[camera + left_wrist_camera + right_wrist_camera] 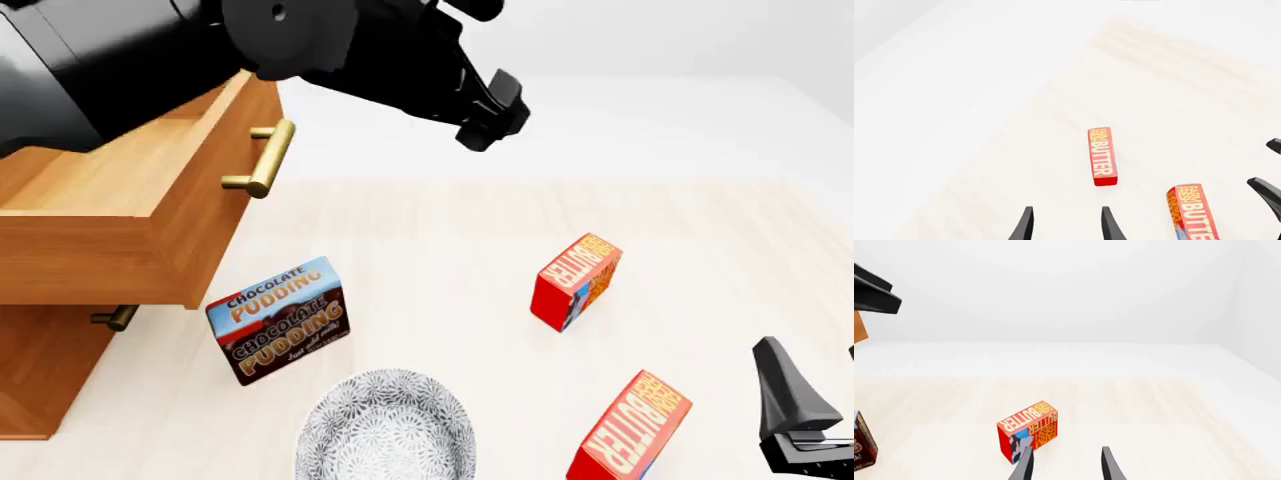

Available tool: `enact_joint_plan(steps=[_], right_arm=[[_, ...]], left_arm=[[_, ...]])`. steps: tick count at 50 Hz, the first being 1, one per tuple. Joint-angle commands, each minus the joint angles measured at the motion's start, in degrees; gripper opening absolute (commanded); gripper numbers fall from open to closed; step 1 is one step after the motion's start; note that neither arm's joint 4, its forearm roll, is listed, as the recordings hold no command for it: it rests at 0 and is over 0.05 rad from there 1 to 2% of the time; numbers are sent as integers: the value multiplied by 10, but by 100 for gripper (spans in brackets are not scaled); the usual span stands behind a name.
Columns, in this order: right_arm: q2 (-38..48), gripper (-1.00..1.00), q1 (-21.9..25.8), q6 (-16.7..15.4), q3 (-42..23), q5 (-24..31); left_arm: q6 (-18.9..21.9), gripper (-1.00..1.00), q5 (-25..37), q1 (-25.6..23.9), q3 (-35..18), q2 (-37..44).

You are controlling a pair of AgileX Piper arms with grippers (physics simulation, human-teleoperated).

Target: Put the butter at the front in the top drawer of the cabinet and close it.

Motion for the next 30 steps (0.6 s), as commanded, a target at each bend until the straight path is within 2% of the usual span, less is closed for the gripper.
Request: enact_joint_plan(steps=[1,16,30], right_arm=[[0,100,0,0,0,0],[0,100,0,0,0,0],[0,100,0,0,0,0]], left_arm=[[-38,100,-36,-6,-28,71],[-101,100,-83,-17,-45,136],[-129,100,-112,-22,-49,170]])
